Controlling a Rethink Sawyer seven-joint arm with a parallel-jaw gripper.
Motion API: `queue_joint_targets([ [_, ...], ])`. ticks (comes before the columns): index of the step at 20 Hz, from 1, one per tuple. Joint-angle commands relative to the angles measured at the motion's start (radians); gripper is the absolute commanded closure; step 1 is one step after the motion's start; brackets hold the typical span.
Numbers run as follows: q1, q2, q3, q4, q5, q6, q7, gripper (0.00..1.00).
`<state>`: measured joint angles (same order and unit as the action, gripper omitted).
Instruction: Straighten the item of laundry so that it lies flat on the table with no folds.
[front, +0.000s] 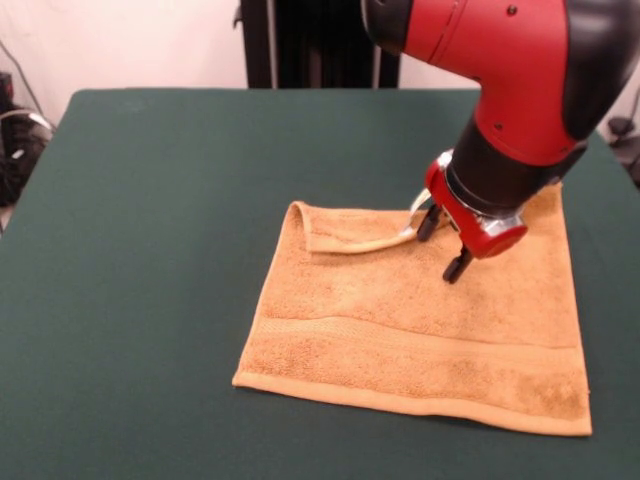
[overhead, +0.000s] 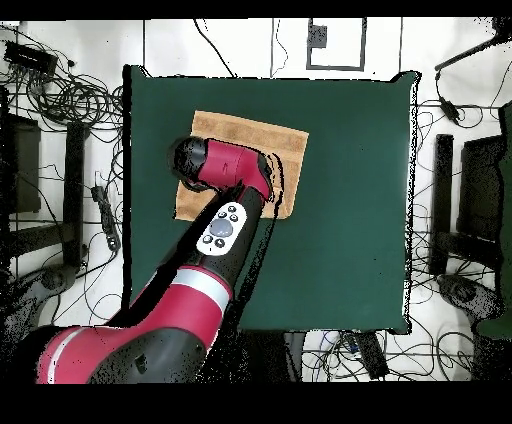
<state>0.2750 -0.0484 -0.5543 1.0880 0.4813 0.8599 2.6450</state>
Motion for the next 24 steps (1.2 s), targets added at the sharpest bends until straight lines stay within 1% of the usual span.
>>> queue_joint_targets([
  [1, 0.033, 0.024, 0.131, 0.081, -0.022, 0.034, 0.114, 0.0],
  [6, 0.035, 0.015, 0.133, 0.098, -0.024, 0.032, 0.108, 0.0],
  [8, 0.031, 0.016, 0.14, 0.102, -0.035, 0.021, 0.08, 0.0],
  [21, 0.034, 0.063, 0.135, 0.075, -0.015, -0.022, 0.134, 0.0],
  [24, 0.034, 0.079, 0.134, 0.059, -0.023, -0.021, 0.123, 0.0],
])
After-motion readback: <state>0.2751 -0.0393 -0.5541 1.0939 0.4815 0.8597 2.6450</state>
